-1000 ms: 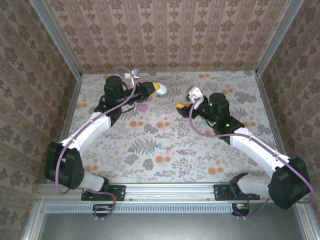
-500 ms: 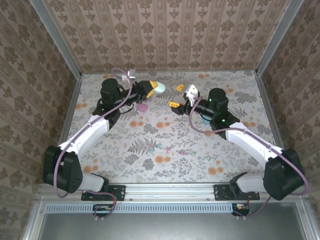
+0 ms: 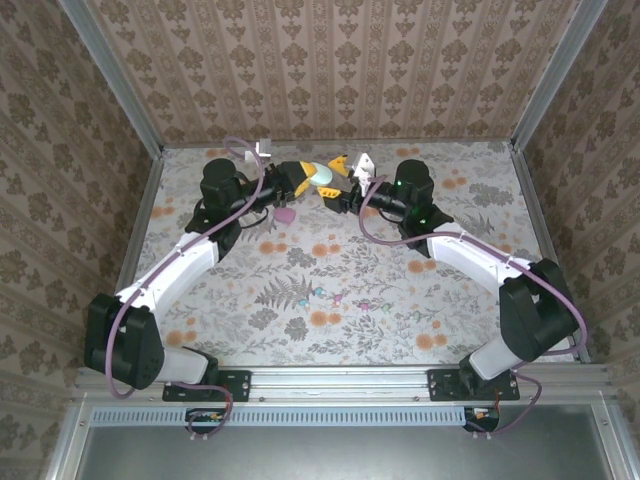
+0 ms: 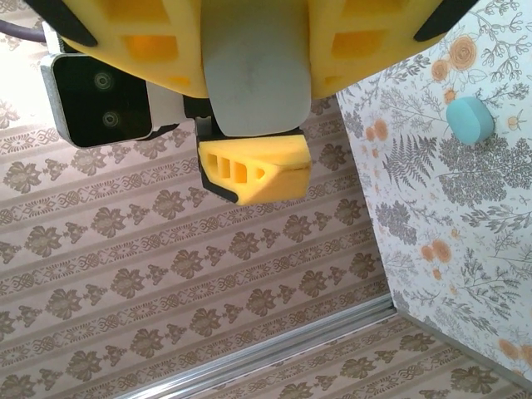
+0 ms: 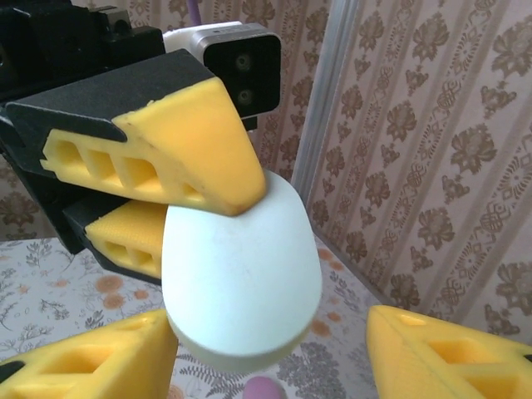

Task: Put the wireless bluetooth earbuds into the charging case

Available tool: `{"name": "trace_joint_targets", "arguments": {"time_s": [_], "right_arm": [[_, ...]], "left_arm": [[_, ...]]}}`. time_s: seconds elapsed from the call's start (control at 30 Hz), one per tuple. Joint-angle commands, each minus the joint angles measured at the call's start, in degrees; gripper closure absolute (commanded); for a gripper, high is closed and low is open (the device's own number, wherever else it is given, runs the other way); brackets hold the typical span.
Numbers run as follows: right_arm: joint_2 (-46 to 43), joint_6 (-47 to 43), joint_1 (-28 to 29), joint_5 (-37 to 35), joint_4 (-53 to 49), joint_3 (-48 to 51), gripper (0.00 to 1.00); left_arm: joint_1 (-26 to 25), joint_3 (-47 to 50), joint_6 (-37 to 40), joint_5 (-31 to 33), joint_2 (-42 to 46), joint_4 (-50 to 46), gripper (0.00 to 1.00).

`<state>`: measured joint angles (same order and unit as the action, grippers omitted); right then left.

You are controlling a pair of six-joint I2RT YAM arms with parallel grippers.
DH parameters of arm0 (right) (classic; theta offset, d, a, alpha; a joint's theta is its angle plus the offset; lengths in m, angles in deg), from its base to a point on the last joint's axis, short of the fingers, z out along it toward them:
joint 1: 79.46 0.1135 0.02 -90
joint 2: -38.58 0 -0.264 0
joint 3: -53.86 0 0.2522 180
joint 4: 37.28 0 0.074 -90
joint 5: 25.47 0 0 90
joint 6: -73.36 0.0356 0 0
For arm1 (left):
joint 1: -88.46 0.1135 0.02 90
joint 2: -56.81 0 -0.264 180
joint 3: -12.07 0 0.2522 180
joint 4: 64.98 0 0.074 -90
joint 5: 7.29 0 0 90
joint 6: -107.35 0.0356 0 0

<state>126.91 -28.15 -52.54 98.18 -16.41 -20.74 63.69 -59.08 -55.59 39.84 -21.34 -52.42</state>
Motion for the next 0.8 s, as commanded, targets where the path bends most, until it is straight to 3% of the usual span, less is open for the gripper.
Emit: {"name": "trace_joint_targets", "arguments": {"time_s": [0.0, 0.5, 0.7, 0.77], "right_arm": [[0.87, 1.81, 0.24, 2.46, 4.15, -2.35, 0.38], [0.70, 2.70, 0.52, 1.95, 7.20, -1.05, 0.47], [0.25, 2.99, 0.59, 2.12, 6.78, -1.13, 0.63], [-0.61, 2.99, 0.59, 2.10, 5.63, -0.80, 0.66]], "left_arm": [[-0.35, 0.34, -0.88, -0.82, 1.77, 2.33, 0.86], [-0.24, 0.75, -1.09, -0.42, 1.53, 2.24, 0.86], [-0.26, 0.76, -0.67, -0.27, 1.47, 1.78, 0.85], [-0.21, 0.17, -0.08, -0.20, 1.00, 1.06, 0.76]]}}
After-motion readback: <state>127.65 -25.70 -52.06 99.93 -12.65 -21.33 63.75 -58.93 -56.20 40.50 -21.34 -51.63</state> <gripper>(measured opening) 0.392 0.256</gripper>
